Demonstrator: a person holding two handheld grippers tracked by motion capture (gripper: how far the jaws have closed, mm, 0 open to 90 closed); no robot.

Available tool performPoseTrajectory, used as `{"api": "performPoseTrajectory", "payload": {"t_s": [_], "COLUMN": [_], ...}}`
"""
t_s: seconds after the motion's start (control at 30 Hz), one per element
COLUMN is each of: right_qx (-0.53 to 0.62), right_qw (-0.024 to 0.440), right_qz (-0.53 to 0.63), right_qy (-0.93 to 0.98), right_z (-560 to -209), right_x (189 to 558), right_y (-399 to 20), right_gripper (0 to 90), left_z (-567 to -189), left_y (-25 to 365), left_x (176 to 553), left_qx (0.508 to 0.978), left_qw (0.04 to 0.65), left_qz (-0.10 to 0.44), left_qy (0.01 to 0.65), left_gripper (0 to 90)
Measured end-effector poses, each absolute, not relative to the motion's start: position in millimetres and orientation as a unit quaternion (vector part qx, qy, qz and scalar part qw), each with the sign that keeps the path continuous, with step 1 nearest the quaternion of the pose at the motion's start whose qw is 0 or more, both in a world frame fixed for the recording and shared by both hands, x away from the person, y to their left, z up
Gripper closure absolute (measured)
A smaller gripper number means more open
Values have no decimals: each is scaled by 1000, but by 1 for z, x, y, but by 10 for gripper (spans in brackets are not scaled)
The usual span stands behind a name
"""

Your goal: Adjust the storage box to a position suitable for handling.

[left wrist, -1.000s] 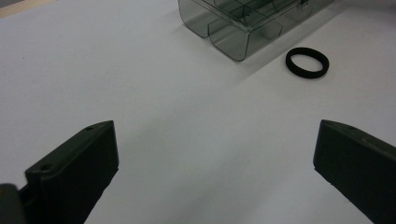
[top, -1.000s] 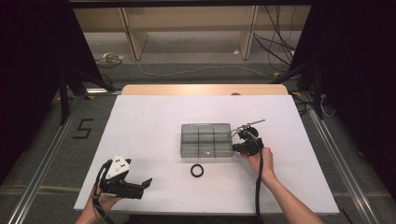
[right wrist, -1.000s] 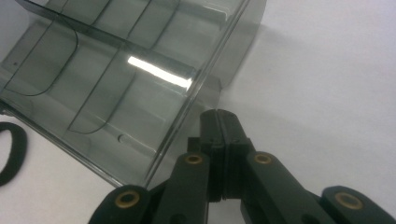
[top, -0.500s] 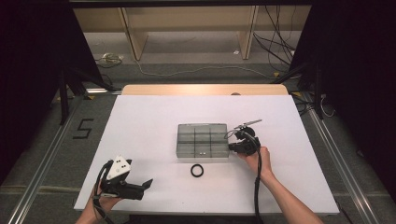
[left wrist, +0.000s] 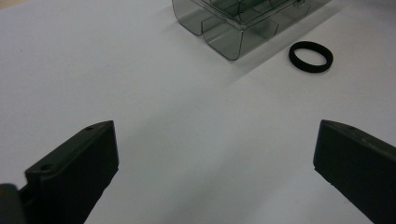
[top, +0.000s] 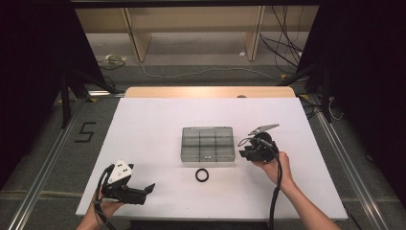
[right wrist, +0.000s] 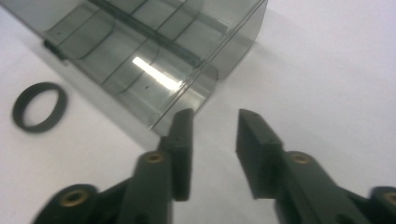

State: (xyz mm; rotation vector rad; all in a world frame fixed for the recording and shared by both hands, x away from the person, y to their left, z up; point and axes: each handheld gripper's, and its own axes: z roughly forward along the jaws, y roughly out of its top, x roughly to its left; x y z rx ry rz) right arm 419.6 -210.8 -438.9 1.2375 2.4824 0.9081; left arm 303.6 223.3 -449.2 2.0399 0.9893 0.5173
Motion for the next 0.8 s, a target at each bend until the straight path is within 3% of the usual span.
{"api": "performPoseTrajectory", "payload": {"t_s": [0.1,0.13,0.17,0.2,0.23,0.4,0.5,0.57,0.8], "right_qx": [416,407,407,396,396,376,375,368,357], "right_qw": [109,112,112,108,108,114,109,117,131], "right_qz": [317,318,318,323,323,320,326,329,336], "right_qy": [845,849,849,853,853,862,861,862,862], "right_z": [-435,-431,-431,-430,-430,-428,-427,-425,-424], "right_x": [414,407,407,399,399,380,374,365,348], "right_y": [-215,-217,-217,-218,-218,-221,-224,-228,-235], "right_gripper": [546,446,446,370,370,156,133,71,23], "left_z": [-448,-448,-448,-448,-448,-449,-448,-448,-448], "left_y": [225,224,224,223,223,224,224,224,223], "left_x": [304,304,303,303,303,304,303,302,302], "left_qx": [803,803,805,805,805,805,803,804,806], "left_qw": [402,402,401,401,401,398,400,399,396], "left_qz": [201,201,202,202,202,203,205,207,206], "left_qy": [392,391,388,387,387,390,392,390,389], "left_gripper": [0,0,0,0,0,0,0,0,0]}}
